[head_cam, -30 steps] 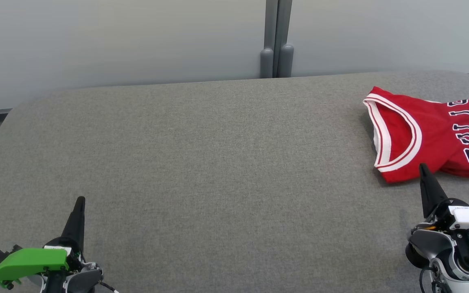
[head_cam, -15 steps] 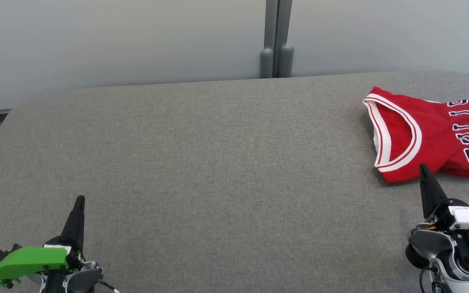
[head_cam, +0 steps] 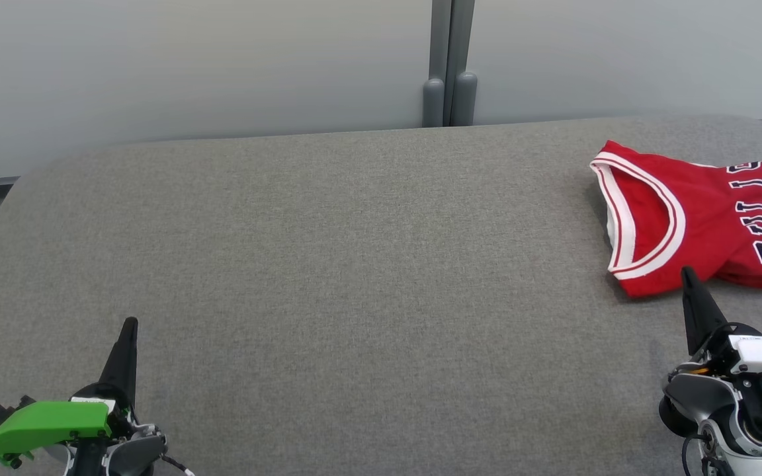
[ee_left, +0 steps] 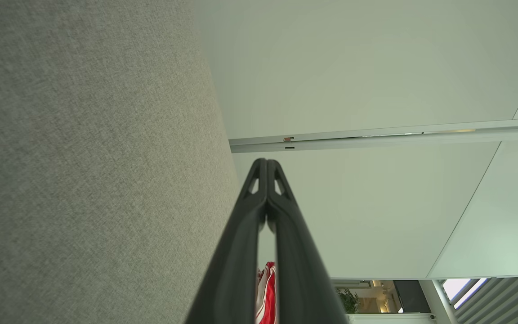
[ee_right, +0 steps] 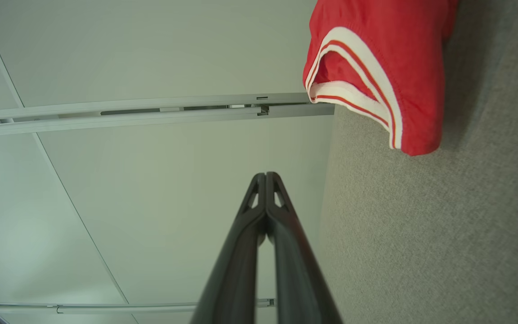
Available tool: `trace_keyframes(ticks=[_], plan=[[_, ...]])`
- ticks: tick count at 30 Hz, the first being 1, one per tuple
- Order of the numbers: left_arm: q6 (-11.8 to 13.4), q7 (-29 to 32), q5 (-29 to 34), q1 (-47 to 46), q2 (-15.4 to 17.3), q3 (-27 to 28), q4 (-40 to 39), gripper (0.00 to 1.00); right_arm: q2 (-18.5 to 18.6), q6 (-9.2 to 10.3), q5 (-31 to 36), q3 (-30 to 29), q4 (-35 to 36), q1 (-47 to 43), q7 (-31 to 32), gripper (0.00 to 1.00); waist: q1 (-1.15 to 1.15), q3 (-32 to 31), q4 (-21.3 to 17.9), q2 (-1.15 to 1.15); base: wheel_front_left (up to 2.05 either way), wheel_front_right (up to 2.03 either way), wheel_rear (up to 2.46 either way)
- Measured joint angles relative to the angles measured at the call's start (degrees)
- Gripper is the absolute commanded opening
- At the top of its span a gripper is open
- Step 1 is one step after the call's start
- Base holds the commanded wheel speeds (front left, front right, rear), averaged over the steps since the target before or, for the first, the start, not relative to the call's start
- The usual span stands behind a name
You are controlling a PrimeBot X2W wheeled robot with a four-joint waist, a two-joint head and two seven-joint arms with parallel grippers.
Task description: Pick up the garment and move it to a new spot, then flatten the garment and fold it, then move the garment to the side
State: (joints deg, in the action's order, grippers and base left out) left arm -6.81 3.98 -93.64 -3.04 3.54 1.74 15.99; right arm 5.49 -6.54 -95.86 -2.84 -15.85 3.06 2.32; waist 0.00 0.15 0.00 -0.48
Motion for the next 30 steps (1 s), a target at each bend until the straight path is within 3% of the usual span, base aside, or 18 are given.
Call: trace_keyframes(ticks=[30], plan=[[0.0,0.07,0.0,-0.03,0.0,0.05,0.09,0.0,-0.05,-0.01,0.01,-0.15,-0.22,0.02,0.3,0.0,0.0,-0.01,0.0,0.0,0.0,0.0,0.0]])
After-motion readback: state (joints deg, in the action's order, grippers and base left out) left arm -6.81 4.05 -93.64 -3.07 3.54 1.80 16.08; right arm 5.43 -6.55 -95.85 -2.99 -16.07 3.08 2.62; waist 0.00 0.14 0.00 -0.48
